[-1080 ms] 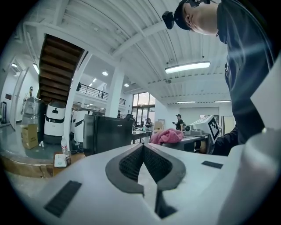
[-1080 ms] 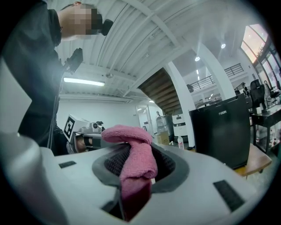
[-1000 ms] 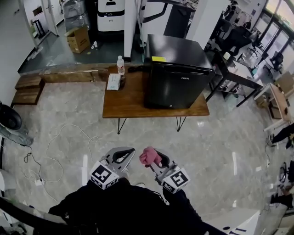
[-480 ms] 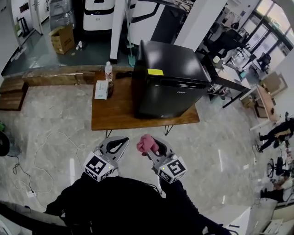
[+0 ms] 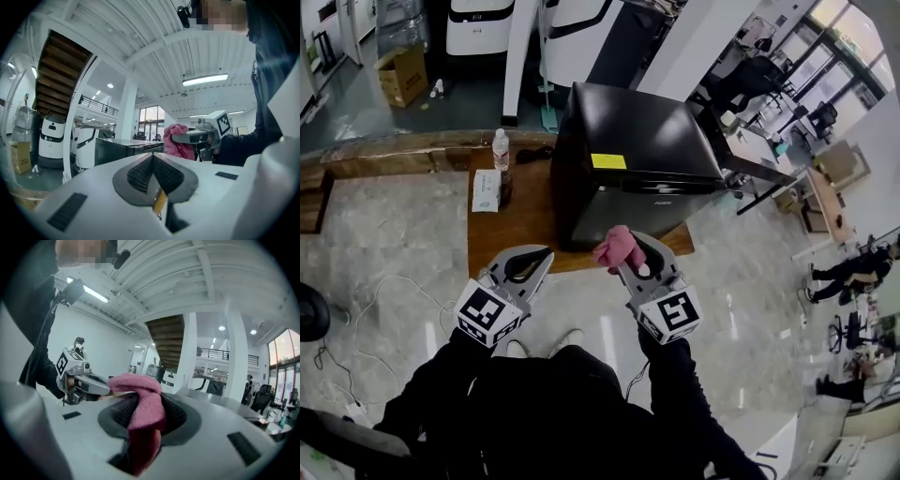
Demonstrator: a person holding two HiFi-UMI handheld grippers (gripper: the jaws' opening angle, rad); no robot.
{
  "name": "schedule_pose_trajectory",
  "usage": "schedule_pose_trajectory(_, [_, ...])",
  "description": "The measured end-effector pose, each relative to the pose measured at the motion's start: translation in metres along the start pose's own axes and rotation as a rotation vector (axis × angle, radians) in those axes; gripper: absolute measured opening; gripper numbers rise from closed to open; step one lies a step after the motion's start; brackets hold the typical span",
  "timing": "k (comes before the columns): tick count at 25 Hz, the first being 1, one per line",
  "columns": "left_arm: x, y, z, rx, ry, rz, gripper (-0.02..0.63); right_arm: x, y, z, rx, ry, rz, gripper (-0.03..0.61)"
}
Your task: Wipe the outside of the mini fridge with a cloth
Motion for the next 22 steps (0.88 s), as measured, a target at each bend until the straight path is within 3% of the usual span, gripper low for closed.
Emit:
schedule_pose_trajectory(5, [-0.046, -0.024, -0.041, -0.055, -0.043, 0.027, 0.006, -0.051, -0.030, 0.069, 0.088, -0.028, 0.031, 0.130])
schedule_pose_trajectory(9, [-0.089, -0.056, -0.072, -0.067, -0.078, 0.036, 0.006, -0.111, -0.054, 0.128, 0.168, -0.099, -0.013, 0.130])
schedule_pose_trajectory(14, [-0.147, -0.089, -0.108, -0.103, -0.112, 0.007, 0.006, -0.201, -0.076, 0.190, 0.263, -0.224, -0.140, 0.132])
schedule_pose_trajectory(22, [-0.230, -0.105, -0.168, -0.160, -0.283, 0.025, 0.006, -0.346, -0.063, 0.267, 0.377, -0.438, -0.389, 0.130])
Point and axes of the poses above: the fingertips, and each gripper's own axes: x backward along the fingers, z to its right, y out of its underside, the point moved 10 cm from there along x, backward along the fingers, and after that the axes turned 4 degrees about y, right-handed, at the moved point
